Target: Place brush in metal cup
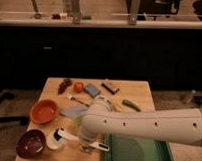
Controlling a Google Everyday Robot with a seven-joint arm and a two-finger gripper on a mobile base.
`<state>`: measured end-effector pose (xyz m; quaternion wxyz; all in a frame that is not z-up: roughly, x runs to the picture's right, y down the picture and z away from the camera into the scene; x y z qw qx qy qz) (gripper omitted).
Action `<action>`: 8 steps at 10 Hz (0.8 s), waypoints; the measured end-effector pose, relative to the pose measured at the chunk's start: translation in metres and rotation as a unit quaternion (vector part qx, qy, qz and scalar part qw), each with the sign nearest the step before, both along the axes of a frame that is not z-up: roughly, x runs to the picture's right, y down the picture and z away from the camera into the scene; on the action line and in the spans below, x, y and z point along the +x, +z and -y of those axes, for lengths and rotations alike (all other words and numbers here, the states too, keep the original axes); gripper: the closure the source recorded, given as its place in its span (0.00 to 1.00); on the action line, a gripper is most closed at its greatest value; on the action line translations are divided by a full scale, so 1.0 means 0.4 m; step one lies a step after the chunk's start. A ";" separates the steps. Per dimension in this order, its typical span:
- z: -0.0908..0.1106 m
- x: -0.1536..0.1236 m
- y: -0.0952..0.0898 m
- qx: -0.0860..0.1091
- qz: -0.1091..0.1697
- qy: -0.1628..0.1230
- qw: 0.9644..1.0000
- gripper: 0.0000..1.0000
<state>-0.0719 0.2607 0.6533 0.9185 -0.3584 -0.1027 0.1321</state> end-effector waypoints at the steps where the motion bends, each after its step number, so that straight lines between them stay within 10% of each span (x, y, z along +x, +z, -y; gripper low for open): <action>1: -0.001 0.004 0.004 -0.001 -0.003 0.000 1.000 1.00; 8: -0.010 0.012 0.046 -0.010 -0.014 -0.002 1.000 1.00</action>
